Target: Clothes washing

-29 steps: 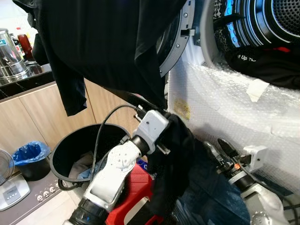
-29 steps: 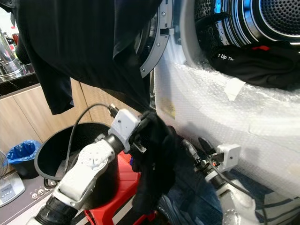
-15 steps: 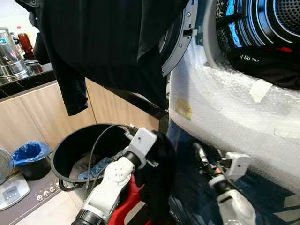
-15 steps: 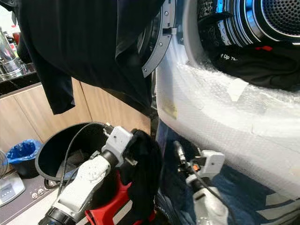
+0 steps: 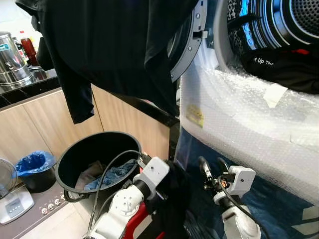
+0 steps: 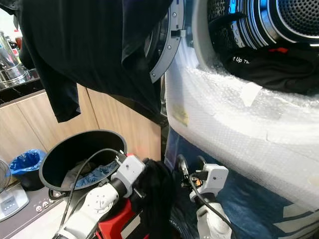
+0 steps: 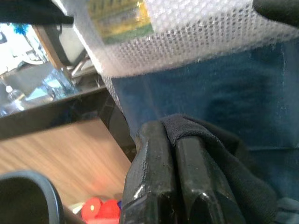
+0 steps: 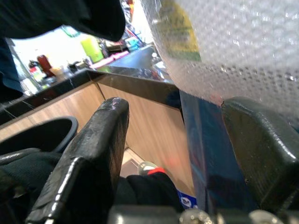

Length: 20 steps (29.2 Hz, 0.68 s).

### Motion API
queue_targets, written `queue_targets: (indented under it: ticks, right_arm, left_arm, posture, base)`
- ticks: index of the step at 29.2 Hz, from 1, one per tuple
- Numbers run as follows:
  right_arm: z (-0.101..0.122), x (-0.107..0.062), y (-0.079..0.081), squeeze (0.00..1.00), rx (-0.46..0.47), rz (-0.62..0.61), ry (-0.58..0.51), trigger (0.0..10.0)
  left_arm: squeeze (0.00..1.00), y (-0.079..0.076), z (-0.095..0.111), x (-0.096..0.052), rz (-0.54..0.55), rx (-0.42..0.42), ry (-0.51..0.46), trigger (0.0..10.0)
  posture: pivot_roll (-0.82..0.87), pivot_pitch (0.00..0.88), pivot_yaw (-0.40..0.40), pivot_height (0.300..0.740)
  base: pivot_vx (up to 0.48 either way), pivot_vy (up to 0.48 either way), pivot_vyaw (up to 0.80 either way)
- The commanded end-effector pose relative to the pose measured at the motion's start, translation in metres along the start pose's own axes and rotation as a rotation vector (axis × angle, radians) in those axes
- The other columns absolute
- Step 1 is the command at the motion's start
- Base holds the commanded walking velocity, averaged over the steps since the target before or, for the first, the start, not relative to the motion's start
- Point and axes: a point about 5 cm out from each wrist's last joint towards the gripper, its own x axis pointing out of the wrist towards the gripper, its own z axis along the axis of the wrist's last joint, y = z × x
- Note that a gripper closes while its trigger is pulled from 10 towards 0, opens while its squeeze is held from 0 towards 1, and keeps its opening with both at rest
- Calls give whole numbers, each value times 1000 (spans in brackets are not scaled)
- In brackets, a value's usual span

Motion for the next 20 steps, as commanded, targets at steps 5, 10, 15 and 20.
queue_targets:
  ticks: [5, 10, 15, 20]
  right_arm:
    - [-8, -3, 2, 0, -21, -24, 15, 10000]
    - [-10, -4, 2, 0, -60, -46, 19, 10000]
    - [-12, -1, 2, 0, -79, -31, 22, 10000]
    - [-12, 0, 4, 0, -90, -18, 22, 10000]
  left_arm:
    - [0, 5, -12, -6, 80, -64, 27, 10000]
    - [0, 6, -17, -10, 168, -142, 26, 10000]
    - [0, 6, -20, -10, 207, -164, 28, 10000]
    - [0, 7, -20, -11, 220, -173, 24, 10000]
  posture:
    - [-65, 0, 30, 740]
    - [-53, 0, 11, 740]
    - [-37, 0, -8, 740]
    - [-30, 0, -15, 740]
  base:
    - [0, 0, 0]
    - [0, 0, 0]
    - [0, 0, 0]
    - [0, 0, 0]
